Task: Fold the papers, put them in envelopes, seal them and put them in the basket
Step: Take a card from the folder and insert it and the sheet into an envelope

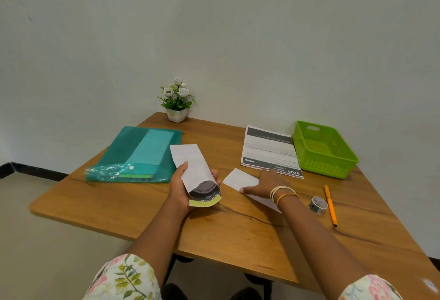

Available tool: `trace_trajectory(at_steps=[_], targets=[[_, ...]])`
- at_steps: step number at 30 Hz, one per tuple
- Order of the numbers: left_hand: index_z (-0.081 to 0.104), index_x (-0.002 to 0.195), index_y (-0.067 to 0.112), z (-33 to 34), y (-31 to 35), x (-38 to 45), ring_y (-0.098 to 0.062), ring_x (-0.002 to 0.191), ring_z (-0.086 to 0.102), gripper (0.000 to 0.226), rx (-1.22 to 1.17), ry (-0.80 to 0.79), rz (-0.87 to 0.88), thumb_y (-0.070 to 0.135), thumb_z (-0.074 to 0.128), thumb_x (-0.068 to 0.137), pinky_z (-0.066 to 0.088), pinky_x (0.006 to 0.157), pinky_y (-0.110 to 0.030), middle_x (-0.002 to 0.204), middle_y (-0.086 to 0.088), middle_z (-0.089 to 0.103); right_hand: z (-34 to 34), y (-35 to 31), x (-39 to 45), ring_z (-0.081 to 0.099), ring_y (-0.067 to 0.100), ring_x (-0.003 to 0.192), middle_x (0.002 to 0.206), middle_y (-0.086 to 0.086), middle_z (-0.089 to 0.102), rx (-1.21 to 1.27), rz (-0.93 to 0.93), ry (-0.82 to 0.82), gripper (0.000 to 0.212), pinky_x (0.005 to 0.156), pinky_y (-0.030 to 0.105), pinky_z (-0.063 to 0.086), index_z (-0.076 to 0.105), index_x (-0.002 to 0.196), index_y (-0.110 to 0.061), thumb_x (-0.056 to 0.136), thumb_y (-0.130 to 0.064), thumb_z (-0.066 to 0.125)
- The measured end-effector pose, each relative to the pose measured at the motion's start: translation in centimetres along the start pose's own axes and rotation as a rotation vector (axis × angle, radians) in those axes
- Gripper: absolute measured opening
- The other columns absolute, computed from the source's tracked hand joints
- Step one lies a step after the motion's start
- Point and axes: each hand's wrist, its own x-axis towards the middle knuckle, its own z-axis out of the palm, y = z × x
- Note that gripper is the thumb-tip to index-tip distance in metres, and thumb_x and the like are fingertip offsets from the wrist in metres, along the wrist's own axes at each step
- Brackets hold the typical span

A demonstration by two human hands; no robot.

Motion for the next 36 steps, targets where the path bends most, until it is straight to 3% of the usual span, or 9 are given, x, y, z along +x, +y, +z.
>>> trace_trajectory(at_steps=[3,6,12,17,22,26,30,32,36], targets=[[0.044,0.133,0.015,-0.5,0.2,0.2,-0.032,0.093,0.060,0.065,-0.019,-0.049,-0.010,0.048,0.062,0.080,0.050,0.085,-0.048,0.107,-0.019,0.058,0.1,-0.6,0.1,0.056,0.026,0.113,0.126,0.004,0.060,0.071,0.008,-0.074,0.118,0.092,0.040,0.049,0.053,0.126,-0.020,0.032,-0.091,0.057],[0.047,0.127,0.013,-0.6,0.2,0.3,-0.032,0.089,0.061,0.057,-0.026,-0.081,-0.004,0.047,0.058,0.083,0.053,0.080,-0.046,0.101,-0.020,0.059,-0.1,-1.4,-0.4,0.054,0.024,0.115,0.131,0.005,0.055,0.142,0.047,-0.117,0.115,0.092,0.037,0.049,0.044,0.131,-0.015,0.041,-0.081,0.071],[0.046,0.131,0.016,-0.6,0.2,0.3,-0.032,0.090,0.061,0.060,-0.031,-0.066,0.007,0.047,0.060,0.082,0.053,0.079,-0.048,0.105,-0.019,0.057,-0.3,-2.4,-1.5,0.055,0.024,0.114,0.133,0.005,0.055,0.165,0.030,-0.184,0.099,0.092,0.035,0.049,0.045,0.135,-0.021,0.055,-0.072,0.074],[0.048,0.129,0.014,-0.3,0.0,0.2,-0.033,0.093,0.060,0.058,-0.074,-0.064,0.006,0.047,0.059,0.083,0.048,0.088,-0.049,0.107,-0.020,0.057,-0.5,-2.8,-2.6,0.057,0.020,0.099,0.118,0.005,0.062,0.199,-0.008,-0.064,0.081,0.070,0.026,0.041,0.055,0.122,-0.015,0.060,-0.063,0.077],[0.048,0.127,0.014,-0.5,0.2,0.1,-0.035,0.093,0.061,0.055,-0.090,-0.066,0.035,0.048,0.058,0.084,0.048,0.089,-0.050,0.107,-0.020,0.058,-0.9,-2.5,-3.2,0.056,0.016,0.082,0.102,0.004,0.062,0.531,-0.023,-0.135,0.052,0.058,0.022,0.041,0.060,0.110,-0.010,0.074,-0.045,0.076],[0.048,0.123,0.014,-0.2,0.2,-0.3,-0.035,0.097,0.059,0.056,-0.149,-0.074,0.032,0.052,0.059,0.083,0.049,0.089,-0.052,0.109,-0.020,0.058,-1.2,-1.9,-4.1,0.066,0.030,0.092,0.103,0.012,0.068,0.977,0.104,-0.280,0.045,0.088,0.042,0.054,0.056,0.109,-0.010,0.074,-0.031,0.077],[0.047,0.124,0.015,-0.8,0.4,-0.1,-0.037,0.104,0.060,0.060,-0.146,-0.064,0.058,0.056,0.060,0.082,0.053,0.082,-0.056,0.118,-0.021,0.060,-2.2,-1.2,-5.2,0.066,0.035,0.097,0.108,0.020,0.067,1.192,0.071,-0.519,0.055,0.082,0.043,0.055,0.052,0.121,-0.007,0.074,-0.016,0.077],[0.048,0.121,0.014,-0.8,0.3,-0.1,-0.036,0.101,0.062,0.057,-0.143,-0.064,0.072,0.056,0.058,0.083,0.053,0.081,-0.056,0.112,-0.021,0.063,-2.4,-0.9,-5.6,0.066,0.034,0.096,0.108,0.019,0.067,1.203,0.049,-0.575,0.059,0.077,0.041,0.056,0.050,0.126,-0.008,0.075,-0.016,0.077],[0.051,0.120,0.016,-0.6,0.1,-0.2,-0.036,0.097,0.063,0.051,-0.129,-0.064,0.130,0.055,0.054,0.088,0.054,0.075,-0.056,0.107,-0.017,0.064,-2.8,-0.7,-6.6,0.067,0.034,0.096,0.105,0.018,0.068,1.169,-0.001,-0.627,0.056,0.084,0.044,0.056,0.053,0.120,-0.010,0.071,-0.020,0.079]])
